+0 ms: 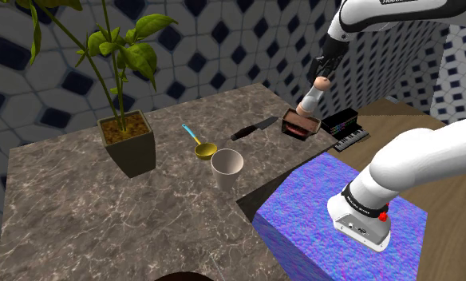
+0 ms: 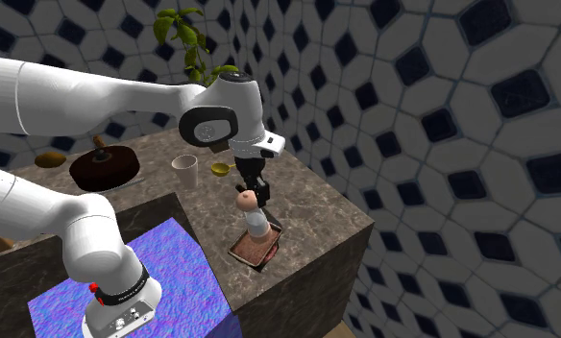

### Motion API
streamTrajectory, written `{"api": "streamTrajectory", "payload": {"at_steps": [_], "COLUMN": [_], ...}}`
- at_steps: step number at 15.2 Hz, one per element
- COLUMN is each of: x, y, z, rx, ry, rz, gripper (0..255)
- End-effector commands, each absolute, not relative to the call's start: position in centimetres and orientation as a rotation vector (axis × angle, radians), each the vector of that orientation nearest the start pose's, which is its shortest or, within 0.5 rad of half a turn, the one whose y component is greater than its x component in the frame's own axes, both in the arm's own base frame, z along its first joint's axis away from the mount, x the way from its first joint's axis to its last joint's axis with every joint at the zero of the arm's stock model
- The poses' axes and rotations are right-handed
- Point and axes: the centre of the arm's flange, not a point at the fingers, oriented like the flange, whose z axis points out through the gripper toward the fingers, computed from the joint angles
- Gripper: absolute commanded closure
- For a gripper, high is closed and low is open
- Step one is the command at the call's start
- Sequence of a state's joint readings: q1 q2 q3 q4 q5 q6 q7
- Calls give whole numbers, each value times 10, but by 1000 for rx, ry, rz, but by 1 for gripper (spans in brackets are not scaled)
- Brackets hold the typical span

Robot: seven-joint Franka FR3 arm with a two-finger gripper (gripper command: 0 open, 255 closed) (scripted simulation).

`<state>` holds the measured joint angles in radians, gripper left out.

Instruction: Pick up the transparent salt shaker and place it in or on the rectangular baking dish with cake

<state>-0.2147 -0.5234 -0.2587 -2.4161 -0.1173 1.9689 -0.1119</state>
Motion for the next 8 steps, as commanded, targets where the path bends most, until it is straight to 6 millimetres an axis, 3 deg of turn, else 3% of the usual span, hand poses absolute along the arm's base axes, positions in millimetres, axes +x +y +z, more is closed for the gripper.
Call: {"api": "streamTrajectory", "payload": {"at_steps": [1, 6, 8], "x": [352, 352, 350], "y": [-197, -197, -197], "z": [497, 497, 523], "rx": [-3106, -3106, -3106], "ry": [454, 454, 454], "rz": [-105, -105, -105], "gripper": [0, 0, 0]}}
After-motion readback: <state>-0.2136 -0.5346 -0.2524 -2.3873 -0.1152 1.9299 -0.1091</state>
